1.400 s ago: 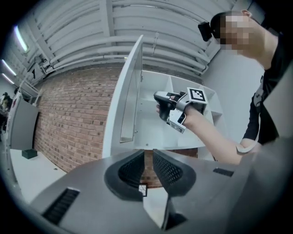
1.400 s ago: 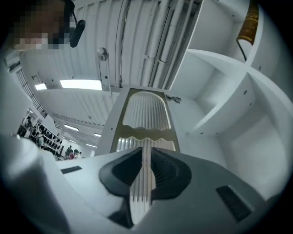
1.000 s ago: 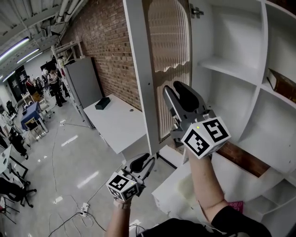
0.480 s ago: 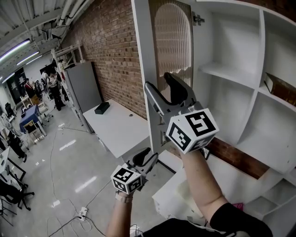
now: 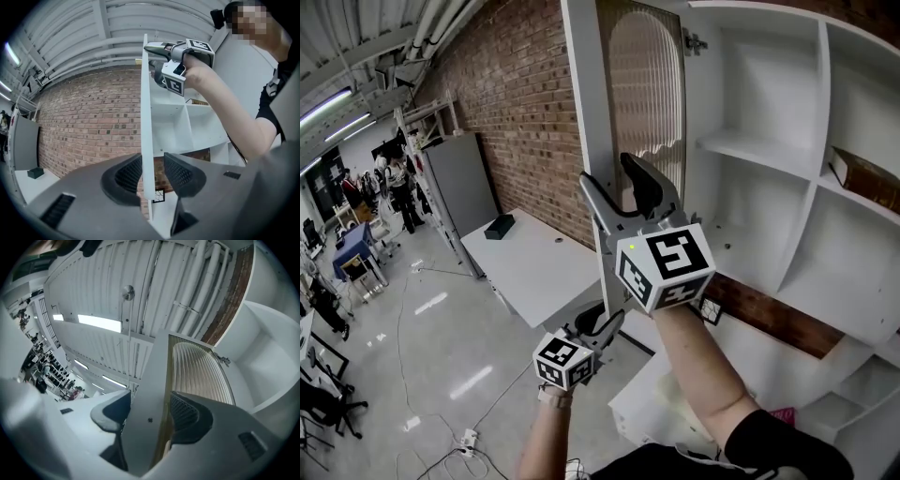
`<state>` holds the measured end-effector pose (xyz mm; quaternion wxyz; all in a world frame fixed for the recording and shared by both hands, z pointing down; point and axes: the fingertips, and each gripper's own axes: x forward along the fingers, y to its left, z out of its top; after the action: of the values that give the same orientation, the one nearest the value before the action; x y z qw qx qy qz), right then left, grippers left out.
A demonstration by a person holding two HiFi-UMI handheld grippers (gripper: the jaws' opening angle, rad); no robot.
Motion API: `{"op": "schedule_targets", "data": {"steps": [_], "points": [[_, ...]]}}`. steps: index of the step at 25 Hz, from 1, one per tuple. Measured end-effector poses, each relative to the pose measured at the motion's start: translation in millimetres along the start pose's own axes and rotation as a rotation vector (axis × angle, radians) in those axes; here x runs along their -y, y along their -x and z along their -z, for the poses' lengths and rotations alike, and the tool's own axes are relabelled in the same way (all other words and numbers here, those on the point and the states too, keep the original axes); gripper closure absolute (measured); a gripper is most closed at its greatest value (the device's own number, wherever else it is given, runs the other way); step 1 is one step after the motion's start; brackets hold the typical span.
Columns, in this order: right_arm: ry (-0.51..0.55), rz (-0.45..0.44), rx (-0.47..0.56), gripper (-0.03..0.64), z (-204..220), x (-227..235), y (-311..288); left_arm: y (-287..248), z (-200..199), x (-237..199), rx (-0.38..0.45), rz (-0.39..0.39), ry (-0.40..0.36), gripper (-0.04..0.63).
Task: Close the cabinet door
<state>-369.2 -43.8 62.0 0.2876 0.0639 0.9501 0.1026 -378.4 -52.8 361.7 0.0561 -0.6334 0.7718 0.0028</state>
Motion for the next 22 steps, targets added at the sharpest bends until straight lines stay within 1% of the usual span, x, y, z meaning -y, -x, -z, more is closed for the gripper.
{"op": "schedule_targets", "data": {"steps": [2,5,8,11,13,15,22], "points": [[0.026,0.003,-0.008,0.365,1.6,-2.2,-0.5,-1.8,0.3,0.3,-0.001,-0.001,-0.001,0.446],[0.054,0.015,-0.017,0.365,2.5,-3.1,1.3,-2.3,-0.2,3.9,-0.005,0.003,-0.026,0.46],[0.043,0.014,-0.017,0.367,-0.1,-1.5,5.3,-1.8,-1.2,7.8,-0.009,0.014,-0.032,0.488],[0.027,0.015,-0.018,0.367,-2.9,2.4,10.4,-3.8,-2.2,11.3,-0.015,0.009,-0.043,0.512],[0.021,0.013,-0.018,0.368,-4.4,4.9,14.9,-6.4,-1.2,15.1,-0.017,0.01,-0.046,0.514],[0.016,0.009,-0.018,0.391,-5.9,6.9,20.2,-9.2,-0.2,20.7,-0.018,0.013,-0.047,0.512],[-0.009,-0.002,-0.014,0.411,-17.7,12.2,45.1,-12.1,0.0,49.4,-0.028,0.026,-0.066,0.506]]}}
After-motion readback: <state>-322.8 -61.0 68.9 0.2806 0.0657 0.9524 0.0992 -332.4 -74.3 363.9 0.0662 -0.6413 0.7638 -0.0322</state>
